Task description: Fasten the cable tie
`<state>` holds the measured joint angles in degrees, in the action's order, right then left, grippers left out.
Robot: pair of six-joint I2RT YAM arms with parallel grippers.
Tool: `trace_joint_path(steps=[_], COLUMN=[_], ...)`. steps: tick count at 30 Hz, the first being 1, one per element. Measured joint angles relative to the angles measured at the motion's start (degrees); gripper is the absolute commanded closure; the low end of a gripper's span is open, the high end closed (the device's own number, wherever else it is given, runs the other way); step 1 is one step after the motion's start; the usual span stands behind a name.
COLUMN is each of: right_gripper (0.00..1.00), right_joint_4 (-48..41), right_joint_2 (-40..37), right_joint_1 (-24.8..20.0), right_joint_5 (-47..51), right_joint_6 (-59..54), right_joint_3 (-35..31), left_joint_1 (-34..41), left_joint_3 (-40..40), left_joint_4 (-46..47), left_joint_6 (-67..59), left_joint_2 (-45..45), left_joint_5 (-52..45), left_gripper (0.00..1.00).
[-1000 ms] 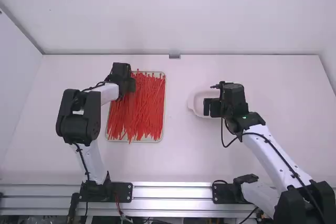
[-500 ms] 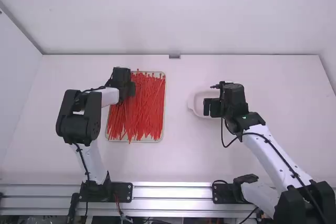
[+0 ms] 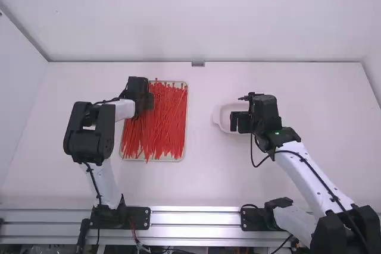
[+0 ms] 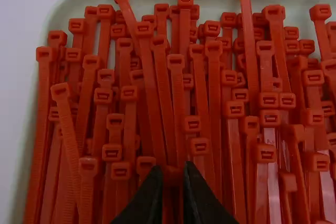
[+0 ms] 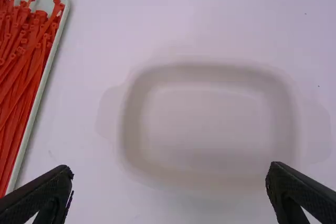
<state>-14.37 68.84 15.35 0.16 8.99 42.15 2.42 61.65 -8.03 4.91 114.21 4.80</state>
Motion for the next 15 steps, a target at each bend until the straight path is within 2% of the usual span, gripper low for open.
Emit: trace_joint_path(steps=[15], right_gripper=[0.01], right_joint_4=[0.0], right_joint_2=[0.0], right_joint_1=[0.0], right_joint_5=[-0.3], right_joint_6=[0.0], right_joint_3=[0.0], left_joint_1=[0.0], left_joint_3=[0.0], left_joint_4=[0.5], left_joint_6=[-0.5], left_joint_2=[0.0], left_joint_5=[-0.3], left_gripper=[0.89])
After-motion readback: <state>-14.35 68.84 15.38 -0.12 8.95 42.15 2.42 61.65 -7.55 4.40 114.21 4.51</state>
